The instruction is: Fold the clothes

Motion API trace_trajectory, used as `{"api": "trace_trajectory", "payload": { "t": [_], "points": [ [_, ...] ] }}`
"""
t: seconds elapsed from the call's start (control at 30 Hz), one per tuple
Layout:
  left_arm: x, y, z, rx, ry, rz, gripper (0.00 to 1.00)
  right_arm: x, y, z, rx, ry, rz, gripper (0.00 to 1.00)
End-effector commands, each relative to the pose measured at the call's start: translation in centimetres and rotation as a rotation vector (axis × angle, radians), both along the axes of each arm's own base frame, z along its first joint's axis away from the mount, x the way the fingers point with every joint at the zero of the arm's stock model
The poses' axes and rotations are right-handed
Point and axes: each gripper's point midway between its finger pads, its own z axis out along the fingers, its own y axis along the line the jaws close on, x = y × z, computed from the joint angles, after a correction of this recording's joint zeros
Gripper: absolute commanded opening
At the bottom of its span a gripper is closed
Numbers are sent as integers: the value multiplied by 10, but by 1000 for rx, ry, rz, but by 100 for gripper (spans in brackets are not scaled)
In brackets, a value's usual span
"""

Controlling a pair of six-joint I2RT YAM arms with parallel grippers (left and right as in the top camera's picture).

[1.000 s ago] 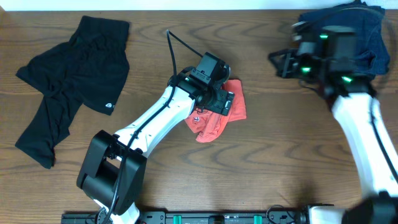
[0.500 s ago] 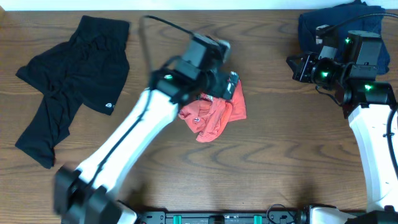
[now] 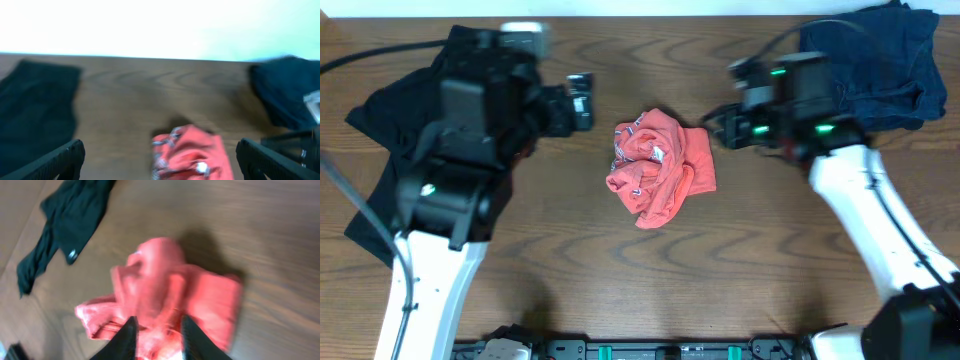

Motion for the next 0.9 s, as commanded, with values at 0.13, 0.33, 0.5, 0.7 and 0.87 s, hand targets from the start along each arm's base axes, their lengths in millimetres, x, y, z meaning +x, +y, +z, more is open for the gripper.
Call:
{"api": "trace_trajectory", "payload": {
  "t": [0.13, 0.33, 0.5, 0.7, 0.87],
  "points": [
    [-3, 37, -24, 39, 114, 120, 98, -8, 65, -35, -186, -148, 187, 51],
    [1, 41, -40, 53, 172, 131, 98, -13, 91, -62, -309, -267, 379, 60],
    [4, 44, -44, 71, 180, 147, 98, -6, 84, -79, -431, -296, 376, 58],
    [4, 45, -44, 72, 179, 149, 98, 8, 70, -86, -524, -321, 336, 49],
    [4, 45, -44, 72, 180, 149, 98, 11, 68, -89, -541, -331, 346, 33]
  ]
}}
